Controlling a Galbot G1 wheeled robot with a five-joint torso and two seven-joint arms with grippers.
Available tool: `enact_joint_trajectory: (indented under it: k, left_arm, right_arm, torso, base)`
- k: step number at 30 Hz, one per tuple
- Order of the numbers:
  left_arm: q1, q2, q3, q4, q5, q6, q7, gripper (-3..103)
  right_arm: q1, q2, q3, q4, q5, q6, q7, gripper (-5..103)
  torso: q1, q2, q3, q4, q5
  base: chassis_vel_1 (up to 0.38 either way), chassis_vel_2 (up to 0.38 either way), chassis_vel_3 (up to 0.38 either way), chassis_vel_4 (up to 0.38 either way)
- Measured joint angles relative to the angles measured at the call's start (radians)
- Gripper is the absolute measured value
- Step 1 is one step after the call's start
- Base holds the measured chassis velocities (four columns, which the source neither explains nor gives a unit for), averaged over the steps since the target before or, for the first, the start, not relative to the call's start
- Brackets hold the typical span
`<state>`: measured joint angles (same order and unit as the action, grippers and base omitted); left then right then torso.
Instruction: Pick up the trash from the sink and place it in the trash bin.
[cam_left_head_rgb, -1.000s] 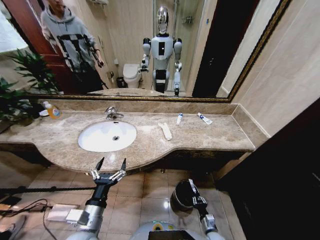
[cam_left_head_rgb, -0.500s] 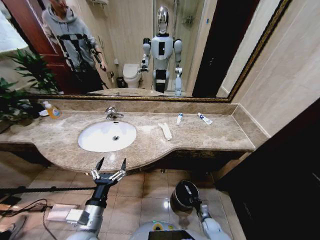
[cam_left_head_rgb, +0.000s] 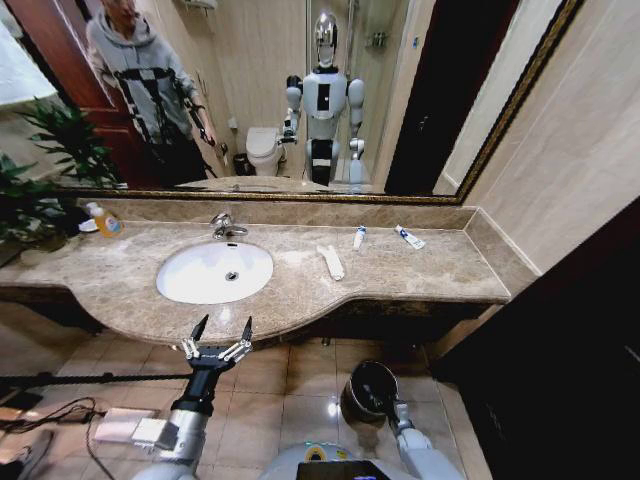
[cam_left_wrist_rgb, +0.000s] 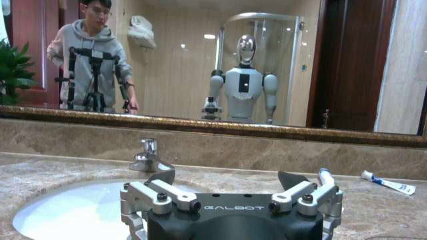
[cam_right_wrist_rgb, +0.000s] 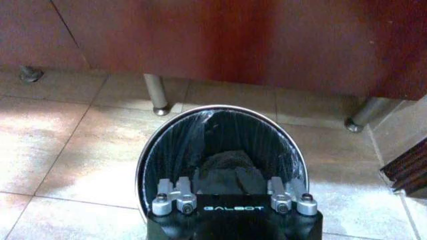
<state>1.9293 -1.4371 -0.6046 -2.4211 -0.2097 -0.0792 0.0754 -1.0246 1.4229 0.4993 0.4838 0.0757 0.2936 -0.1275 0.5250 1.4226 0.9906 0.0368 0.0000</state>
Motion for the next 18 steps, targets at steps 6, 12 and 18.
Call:
enact_joint_trajectory:
  k: [6, 12, 18]
  left_arm:
    - [0.000, 0.000, 0.000, 0.000, 0.000, 0.000, 0.000, 100]
    - [0.000, 0.000, 0.000, 0.000, 0.000, 0.000, 0.000, 100]
    - [0.000, 0.000, 0.000, 0.000, 0.000, 0.000, 0.000, 100]
  right_arm:
    - [-0.003, 0.002, 0.002, -0.001, 0.046, -0.015, 0.047, 82]
    - [-0.009, 0.007, 0.002, 0.004, 0.047, -0.001, 0.082, 100]
    - [-0.019, 0.012, 0.004, 0.010, 0.041, 0.012, 0.104, 100]
  torso:
    - [0.000, 0.000, 0.000, 0.0000, 0.0000]
    - [0.000, 0.000, 0.000, 0.0000, 0.0001]
    - [0.000, 0.000, 0.000, 0.0000, 0.0000]
  base:
    - [0.000, 0.000, 0.000, 0.000]
    - [0.000, 0.000, 0.000, 0.000]
    - [0.000, 0.000, 0.000, 0.000]
